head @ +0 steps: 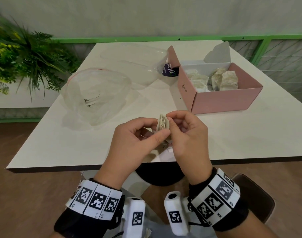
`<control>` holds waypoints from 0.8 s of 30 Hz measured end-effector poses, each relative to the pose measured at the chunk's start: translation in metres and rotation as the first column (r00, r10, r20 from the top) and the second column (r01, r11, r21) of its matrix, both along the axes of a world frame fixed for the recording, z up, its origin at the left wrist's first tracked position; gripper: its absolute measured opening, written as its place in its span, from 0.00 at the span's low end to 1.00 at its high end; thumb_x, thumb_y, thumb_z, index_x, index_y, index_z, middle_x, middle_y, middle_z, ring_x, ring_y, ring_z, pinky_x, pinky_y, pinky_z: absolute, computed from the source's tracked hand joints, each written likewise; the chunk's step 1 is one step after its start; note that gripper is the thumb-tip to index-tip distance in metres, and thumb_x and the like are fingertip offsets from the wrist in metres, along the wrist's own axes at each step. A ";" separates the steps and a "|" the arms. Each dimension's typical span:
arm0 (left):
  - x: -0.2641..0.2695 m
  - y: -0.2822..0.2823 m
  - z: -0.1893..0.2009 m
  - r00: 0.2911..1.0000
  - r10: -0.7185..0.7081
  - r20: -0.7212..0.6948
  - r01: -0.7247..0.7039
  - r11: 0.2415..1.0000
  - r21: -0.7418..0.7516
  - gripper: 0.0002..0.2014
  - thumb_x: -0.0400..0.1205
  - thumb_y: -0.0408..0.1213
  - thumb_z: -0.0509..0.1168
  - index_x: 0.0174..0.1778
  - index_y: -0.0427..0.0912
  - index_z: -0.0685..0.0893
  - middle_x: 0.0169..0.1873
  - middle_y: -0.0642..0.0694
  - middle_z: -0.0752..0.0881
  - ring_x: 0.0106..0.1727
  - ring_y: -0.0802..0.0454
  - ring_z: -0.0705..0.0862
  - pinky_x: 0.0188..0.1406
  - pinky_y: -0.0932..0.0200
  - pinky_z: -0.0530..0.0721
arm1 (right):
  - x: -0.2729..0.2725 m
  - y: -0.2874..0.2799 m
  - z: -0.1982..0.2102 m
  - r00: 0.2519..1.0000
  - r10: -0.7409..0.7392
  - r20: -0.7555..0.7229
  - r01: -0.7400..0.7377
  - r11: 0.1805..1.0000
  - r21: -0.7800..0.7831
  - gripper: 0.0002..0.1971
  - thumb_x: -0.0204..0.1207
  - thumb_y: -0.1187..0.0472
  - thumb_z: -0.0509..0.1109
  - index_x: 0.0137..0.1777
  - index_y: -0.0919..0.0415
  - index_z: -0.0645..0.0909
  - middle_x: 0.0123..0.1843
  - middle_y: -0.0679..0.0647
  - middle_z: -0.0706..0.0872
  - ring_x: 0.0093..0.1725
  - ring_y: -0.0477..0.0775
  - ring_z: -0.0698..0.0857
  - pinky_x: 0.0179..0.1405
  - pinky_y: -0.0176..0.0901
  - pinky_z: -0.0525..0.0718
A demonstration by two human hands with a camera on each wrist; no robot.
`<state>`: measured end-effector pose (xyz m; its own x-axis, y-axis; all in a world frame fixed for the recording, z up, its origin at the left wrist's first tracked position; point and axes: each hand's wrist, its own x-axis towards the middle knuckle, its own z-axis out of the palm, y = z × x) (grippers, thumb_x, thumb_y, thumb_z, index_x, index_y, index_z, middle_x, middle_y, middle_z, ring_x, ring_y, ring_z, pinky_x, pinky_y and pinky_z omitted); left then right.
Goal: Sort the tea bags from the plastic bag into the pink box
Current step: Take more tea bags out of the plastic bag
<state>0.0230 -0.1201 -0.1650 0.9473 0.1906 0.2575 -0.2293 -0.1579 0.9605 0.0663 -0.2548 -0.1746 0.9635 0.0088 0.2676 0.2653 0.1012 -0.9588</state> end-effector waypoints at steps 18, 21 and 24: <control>0.002 -0.002 -0.006 0.993 0.107 0.050 -0.114 0.980 0.163 0.08 0.79 0.33 0.77 0.45 0.53 0.91 0.36 0.52 0.90 0.35 0.50 0.87 0.36 0.55 0.88 | -0.001 -0.002 0.001 0.998 0.053 0.025 -0.051 0.996 -0.076 0.05 0.81 0.69 0.72 0.49 0.61 0.88 0.43 0.55 0.91 0.45 0.55 0.90 0.46 0.46 0.89; 0.001 -0.001 -0.006 0.989 0.130 0.074 -0.139 0.981 0.132 0.09 0.80 0.32 0.75 0.43 0.54 0.91 0.34 0.50 0.91 0.36 0.47 0.88 0.36 0.54 0.89 | -0.003 -0.004 0.003 0.996 0.083 0.025 -0.081 0.992 -0.094 0.04 0.79 0.69 0.74 0.50 0.61 0.87 0.44 0.55 0.90 0.43 0.50 0.88 0.43 0.38 0.86; 0.000 0.001 -0.006 0.986 0.143 0.085 -0.151 0.983 0.103 0.11 0.80 0.29 0.74 0.44 0.53 0.92 0.35 0.51 0.91 0.37 0.44 0.88 0.38 0.48 0.89 | -0.003 -0.006 0.003 0.998 0.054 0.033 -0.047 0.979 -0.198 0.13 0.74 0.60 0.76 0.58 0.48 0.85 0.49 0.50 0.84 0.43 0.50 0.83 0.40 0.36 0.81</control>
<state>0.0231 -0.1193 -0.1706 0.8875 0.2932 0.3554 -0.2683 -0.2981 0.9160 0.0628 -0.2606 -0.1711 0.9496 0.1135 0.2920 0.3013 -0.0746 -0.9506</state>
